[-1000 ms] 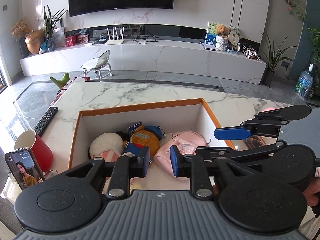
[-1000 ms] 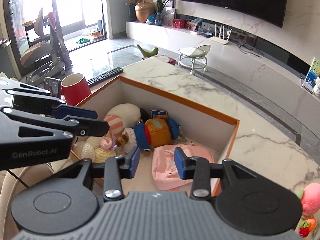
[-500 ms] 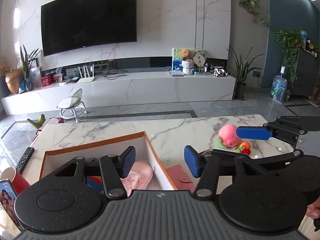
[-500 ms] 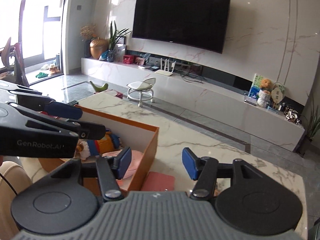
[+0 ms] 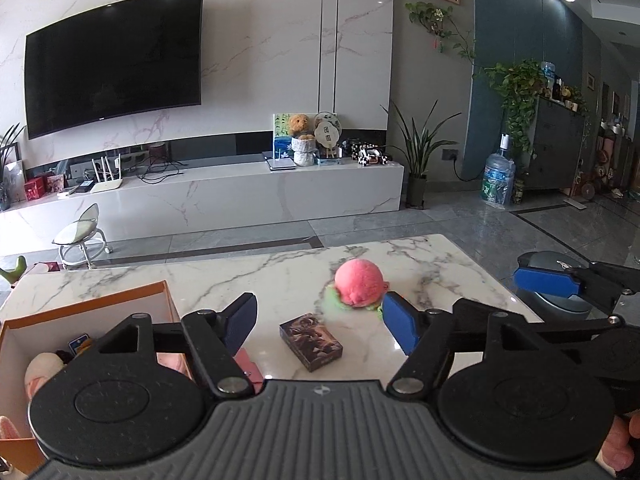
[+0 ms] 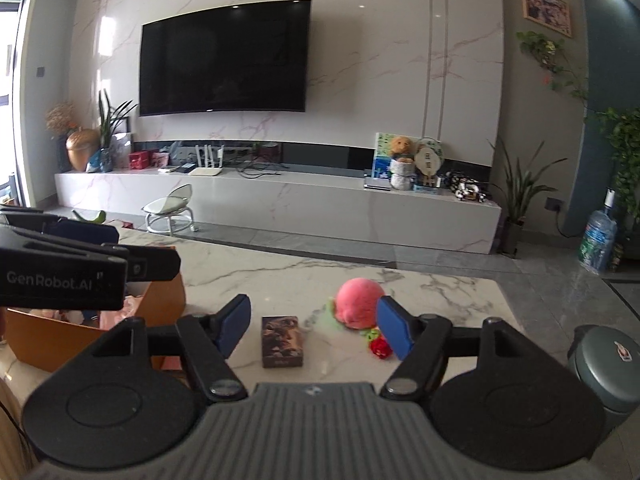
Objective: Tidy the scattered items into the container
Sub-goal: 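Lift both tools out of the box and move toward the pink ball plush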
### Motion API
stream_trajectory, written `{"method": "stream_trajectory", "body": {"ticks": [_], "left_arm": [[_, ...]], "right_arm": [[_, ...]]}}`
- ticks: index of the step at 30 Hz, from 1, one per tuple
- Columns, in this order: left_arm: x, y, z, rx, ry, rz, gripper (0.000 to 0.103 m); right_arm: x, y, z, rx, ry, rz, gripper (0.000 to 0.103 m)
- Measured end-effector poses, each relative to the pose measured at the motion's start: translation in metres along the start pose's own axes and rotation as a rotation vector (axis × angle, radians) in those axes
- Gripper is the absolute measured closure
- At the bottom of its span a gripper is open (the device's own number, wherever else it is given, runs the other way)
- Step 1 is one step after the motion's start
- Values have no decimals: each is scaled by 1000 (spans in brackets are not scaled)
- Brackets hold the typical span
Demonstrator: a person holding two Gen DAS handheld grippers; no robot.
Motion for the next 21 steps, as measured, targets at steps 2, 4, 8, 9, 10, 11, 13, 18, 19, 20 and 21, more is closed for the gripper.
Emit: {"method": "stream_trajectory", "body": {"ticks": [2, 4, 8, 9, 10, 11, 13, 18, 19, 20, 21], "left_arm": [[-4, 9, 3, -12, 8, -9, 17], [-9, 16, 8, -27, 15, -23, 15], [-21, 31, 18, -32, 17, -20, 14], [-23, 34, 21, -30, 19, -13, 14], [-27, 38, 24, -29, 19, -6, 14], [-31, 41, 27, -27, 19, 0, 14], [-38, 50, 31, -27, 22, 1, 14], [-51, 65, 43, -37, -12, 38, 14], [-53, 67, 46, -36, -21, 44, 14], [-54, 68, 49, -35, -31, 51, 14], [-56, 70, 52, -34, -41, 57, 14]], "right_arm": [[-5, 12, -5, -40, 22, 31, 30], [-11, 23, -10, -77, 44, 51, 24], [-28, 42, -15, -149, 71, 75, 23], [-32, 46, -16, -166, 75, 82, 23], [-36, 50, -16, -182, 77, 91, 22], [-41, 55, -15, -192, 76, 108, 22], [-49, 63, -12, -207, 69, 138, 20], [-63, 75, 2, -240, 49, 172, 18], [-65, 77, 5, -244, 48, 177, 18], [-66, 78, 9, -248, 47, 183, 18], [-68, 80, 12, -251, 45, 189, 17]]}}
Point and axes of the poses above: each gripper's, at about its wrist camera, not at the fingertips, and z roughly the way its jaws point, y to its right, x to its top, the point moved 2 cm from there along z, roughly the way its jaws point, and after that the axes turned 10 degrees about z, right-handed, at the moved point
